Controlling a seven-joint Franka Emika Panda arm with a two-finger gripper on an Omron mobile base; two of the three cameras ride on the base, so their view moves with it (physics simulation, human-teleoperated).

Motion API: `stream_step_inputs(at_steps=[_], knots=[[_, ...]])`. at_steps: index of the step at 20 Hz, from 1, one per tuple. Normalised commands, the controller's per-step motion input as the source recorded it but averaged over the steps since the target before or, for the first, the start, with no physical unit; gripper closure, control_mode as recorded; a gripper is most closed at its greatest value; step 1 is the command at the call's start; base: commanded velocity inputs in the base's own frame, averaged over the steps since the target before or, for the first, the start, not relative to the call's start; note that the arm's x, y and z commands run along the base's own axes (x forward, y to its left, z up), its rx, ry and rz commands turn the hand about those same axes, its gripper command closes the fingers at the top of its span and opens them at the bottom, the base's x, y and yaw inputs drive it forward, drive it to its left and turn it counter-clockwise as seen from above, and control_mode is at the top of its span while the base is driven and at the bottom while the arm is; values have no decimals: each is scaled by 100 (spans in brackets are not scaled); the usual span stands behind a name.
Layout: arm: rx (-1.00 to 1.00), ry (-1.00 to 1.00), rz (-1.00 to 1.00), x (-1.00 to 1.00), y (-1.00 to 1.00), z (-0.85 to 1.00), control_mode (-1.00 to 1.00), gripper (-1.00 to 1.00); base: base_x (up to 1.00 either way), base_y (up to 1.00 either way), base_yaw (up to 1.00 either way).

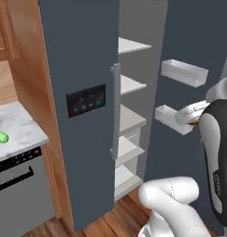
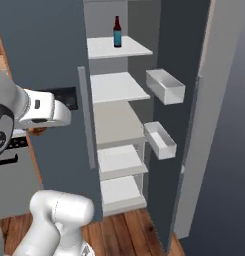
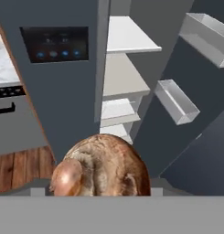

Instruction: Place the beer on the top shelf of the fridge to keep it out of children's reach, and place the corn and mushroom on lower shelves for easy access.

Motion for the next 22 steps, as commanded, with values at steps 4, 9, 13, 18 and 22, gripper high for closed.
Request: stream_step_inputs(at_steps=[4,9,13,18,22], knots=[[0,0,0,0,0,0,100,100,59,-62,6],[0,0,0,0,0,0,100,100,60,-35,12],[0,0,0,0,0,0,100,100,66,-2,19],[0,0,0,0,0,0,100,100,73,0,23],[0,0,0,0,0,0,100,100,83,-1,22]])
